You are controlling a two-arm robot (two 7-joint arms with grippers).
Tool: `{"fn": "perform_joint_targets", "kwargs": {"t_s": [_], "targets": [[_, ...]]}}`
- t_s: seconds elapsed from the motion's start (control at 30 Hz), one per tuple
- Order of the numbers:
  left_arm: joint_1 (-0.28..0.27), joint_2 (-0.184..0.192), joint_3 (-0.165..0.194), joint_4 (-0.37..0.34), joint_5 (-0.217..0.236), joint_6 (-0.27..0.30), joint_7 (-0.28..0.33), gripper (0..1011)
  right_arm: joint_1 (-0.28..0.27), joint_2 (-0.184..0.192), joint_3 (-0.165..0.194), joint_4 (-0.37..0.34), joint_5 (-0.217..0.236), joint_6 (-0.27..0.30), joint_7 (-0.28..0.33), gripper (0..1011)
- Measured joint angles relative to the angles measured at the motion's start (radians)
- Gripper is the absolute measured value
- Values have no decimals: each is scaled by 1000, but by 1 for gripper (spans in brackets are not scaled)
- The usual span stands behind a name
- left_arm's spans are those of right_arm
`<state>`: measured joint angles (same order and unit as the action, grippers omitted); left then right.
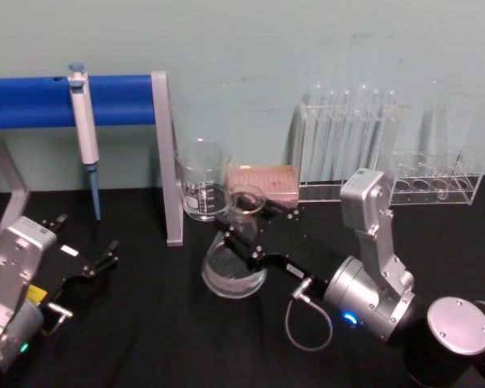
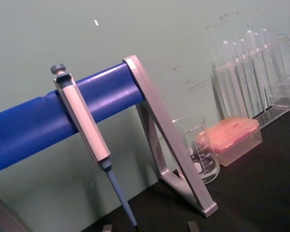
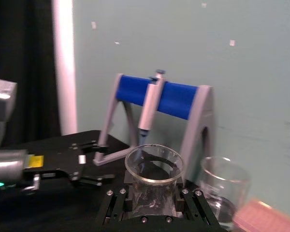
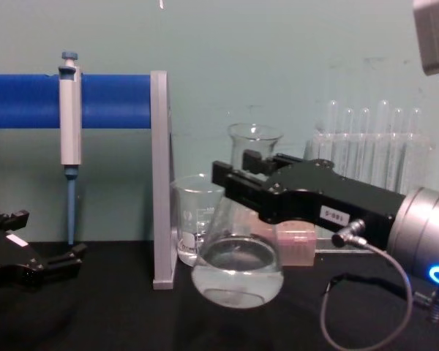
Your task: Grasp the erlenmeyer flask with one hand, shake it three times, then place it back.
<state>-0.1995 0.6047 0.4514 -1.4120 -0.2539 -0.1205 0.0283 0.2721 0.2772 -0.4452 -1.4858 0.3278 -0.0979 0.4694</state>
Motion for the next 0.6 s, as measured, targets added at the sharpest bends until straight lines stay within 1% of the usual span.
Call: {"fn": "perform_joint_targets", "kwargs": {"t_s": [0.3,0.6], "targets": [[0,0,0,0,0,0,0,1001,16,19,-44,-3,14,-15,58,453],[0,0,0,0,0,0,0,1001,15,29,-61,-13,27,-18,66,453]]}}
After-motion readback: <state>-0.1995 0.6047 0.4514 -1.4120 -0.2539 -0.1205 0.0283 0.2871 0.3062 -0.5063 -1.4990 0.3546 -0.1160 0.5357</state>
